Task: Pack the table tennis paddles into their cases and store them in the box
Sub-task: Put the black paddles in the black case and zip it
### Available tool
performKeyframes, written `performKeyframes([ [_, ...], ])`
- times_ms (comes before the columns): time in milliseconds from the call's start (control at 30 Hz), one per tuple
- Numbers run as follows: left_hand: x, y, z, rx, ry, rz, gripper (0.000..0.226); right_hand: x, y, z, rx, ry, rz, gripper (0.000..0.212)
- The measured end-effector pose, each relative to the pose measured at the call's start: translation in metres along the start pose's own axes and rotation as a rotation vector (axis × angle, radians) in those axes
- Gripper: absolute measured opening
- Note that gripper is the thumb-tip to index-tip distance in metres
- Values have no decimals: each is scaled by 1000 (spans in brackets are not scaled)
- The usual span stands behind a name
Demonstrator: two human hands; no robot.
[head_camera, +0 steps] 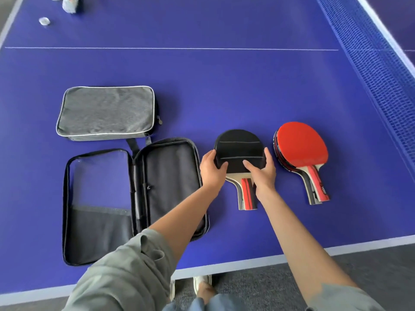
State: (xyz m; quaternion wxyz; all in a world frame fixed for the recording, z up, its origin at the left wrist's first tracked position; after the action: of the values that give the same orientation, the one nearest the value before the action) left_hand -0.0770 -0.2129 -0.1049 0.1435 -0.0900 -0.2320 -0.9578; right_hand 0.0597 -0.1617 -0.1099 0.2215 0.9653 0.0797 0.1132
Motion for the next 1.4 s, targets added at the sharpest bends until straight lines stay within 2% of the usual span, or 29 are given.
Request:
performKeyframes([
  [100,7,1,2,-40,48,13,51,-2,4,-3,-8,-135,4,76],
  [267,27,7,25,-131,73,74,53,-12,14,-20,3,-203,-30,74],
  [400,69,28,29,-183,119,145,55,-43,33,-40,63,-219,-99,76],
  [600,143,76,-20,-136,234,261,55,-120,79,-41,111,-200,-242,74],
  [767,168,96,-55,-54,232,293,51,-152,101,-24,105,-121,-252,68],
  [1100,167,79,-68,26,153,168,54,-149,104,7,55,-19,-188,67],
  [1200,164,78,-75,68,87,131,55,-149,101,9,87,81,-182,66],
  [1400,165,79,-75,2,-125,84,52,-148,95,9,153,362,-261,68],
])
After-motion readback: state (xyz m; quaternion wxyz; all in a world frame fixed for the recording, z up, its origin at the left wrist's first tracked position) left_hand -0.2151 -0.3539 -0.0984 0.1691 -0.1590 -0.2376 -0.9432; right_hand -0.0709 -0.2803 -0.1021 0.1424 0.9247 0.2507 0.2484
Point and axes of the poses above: each hand's wrist, its own y-axis away from the middle knuckle, its own x-axis out of the back of the hand, z = x × y, the point moved 2 cm from there along -y, towards the middle knuckle, and after that the axes turned 13 degrees about -z, right-handed, at the moved point
